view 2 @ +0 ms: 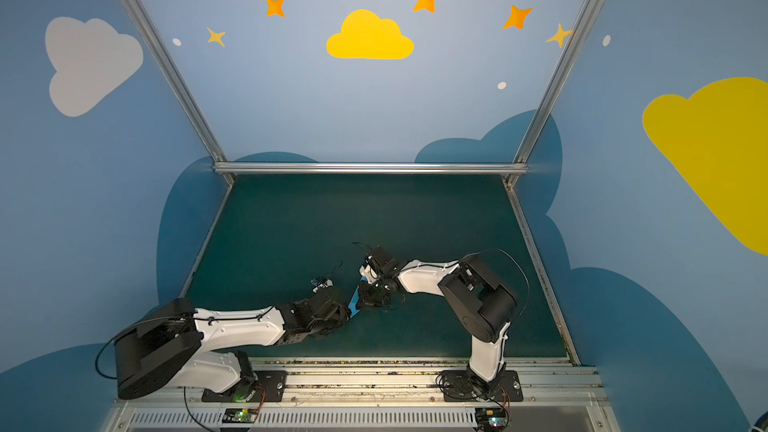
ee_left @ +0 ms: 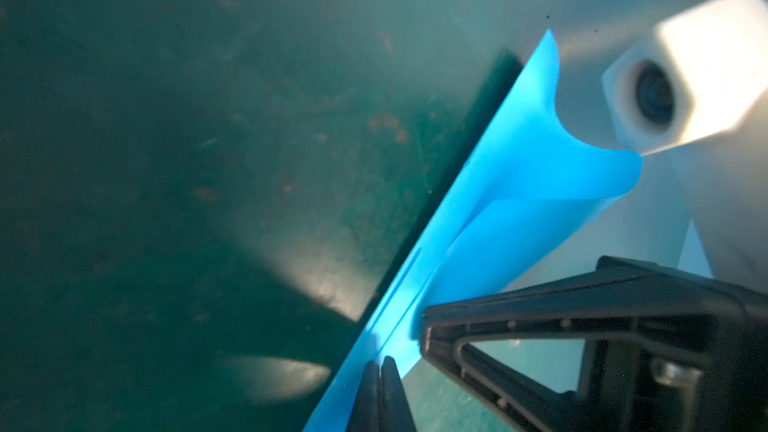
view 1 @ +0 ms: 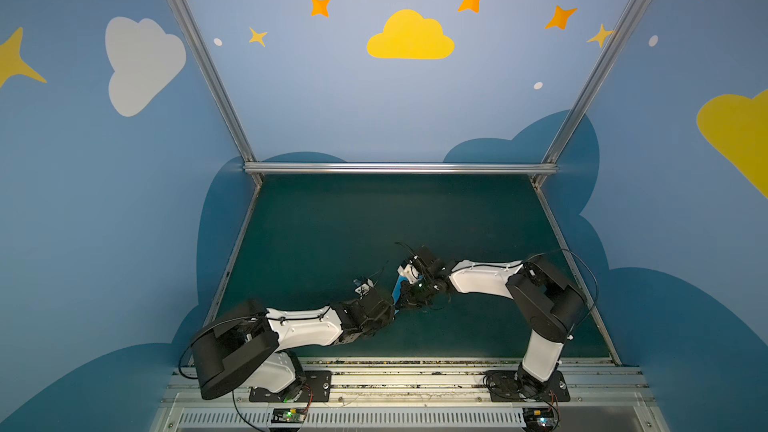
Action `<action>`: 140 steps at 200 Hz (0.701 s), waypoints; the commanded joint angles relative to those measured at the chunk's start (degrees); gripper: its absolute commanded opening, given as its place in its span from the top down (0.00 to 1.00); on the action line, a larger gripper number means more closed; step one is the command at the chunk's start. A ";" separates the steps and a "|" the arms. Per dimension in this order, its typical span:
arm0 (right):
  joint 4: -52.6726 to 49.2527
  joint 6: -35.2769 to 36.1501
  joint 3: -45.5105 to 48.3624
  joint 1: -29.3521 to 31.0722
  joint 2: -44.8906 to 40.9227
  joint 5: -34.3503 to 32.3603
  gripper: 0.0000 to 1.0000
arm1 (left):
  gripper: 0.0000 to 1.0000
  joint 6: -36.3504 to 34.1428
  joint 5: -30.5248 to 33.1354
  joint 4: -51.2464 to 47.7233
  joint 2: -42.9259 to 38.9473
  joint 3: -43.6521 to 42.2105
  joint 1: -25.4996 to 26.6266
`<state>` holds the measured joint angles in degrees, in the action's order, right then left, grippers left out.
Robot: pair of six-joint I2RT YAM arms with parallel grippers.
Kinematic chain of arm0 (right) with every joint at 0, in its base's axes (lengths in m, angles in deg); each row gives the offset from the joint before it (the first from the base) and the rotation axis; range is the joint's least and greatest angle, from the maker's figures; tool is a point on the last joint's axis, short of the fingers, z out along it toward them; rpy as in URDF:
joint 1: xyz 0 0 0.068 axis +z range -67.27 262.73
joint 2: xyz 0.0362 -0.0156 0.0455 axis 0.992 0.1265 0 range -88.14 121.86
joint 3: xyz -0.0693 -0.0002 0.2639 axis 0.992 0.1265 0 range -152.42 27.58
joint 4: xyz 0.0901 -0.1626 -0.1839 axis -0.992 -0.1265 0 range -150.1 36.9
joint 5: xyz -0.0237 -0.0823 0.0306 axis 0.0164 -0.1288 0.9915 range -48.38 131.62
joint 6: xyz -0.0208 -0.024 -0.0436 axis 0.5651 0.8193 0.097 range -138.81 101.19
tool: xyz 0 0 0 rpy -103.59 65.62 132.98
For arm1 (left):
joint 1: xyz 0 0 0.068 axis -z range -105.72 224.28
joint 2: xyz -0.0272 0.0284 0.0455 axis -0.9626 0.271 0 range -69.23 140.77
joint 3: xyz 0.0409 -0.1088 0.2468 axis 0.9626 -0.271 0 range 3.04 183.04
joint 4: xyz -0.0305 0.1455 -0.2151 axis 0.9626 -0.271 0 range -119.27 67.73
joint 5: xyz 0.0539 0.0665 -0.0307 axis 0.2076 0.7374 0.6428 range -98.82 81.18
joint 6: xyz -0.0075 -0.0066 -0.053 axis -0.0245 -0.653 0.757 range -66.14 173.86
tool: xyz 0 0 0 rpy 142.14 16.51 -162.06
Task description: Fold a paper plane with a square sheet of paper (fold left side to right side)
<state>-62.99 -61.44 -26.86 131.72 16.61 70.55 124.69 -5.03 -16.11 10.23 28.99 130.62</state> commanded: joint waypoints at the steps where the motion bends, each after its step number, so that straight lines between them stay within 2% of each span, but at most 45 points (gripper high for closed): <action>1: -3.91 0.05 0.05 0.49 1.68 -2.56 1.00 | 0.96 0.25 0.19 -3.37 -1.03 -1.19 0.14; 67: -3.91 -0.15 0.38 0.49 1.42 -2.75 1.00 | 0.96 1.89 -3.38 -6.20 -3.30 -4.65 0.12; 99: -3.66 -0.35 0.95 0.50 1.03 -2.74 1.00 | 0.96 2.08 -2.82 -10.50 -9.39 -6.18 0.14; 140: -3.28 -0.43 1.41 0.54 1.16 -2.79 1.00 | 0.96 1.78 -0.45 -12.79 -15.44 -3.35 -0.09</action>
<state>-62.97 -61.51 -26.86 131.72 16.61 70.55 126.68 -6.89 -25.21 -3.17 23.50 130.59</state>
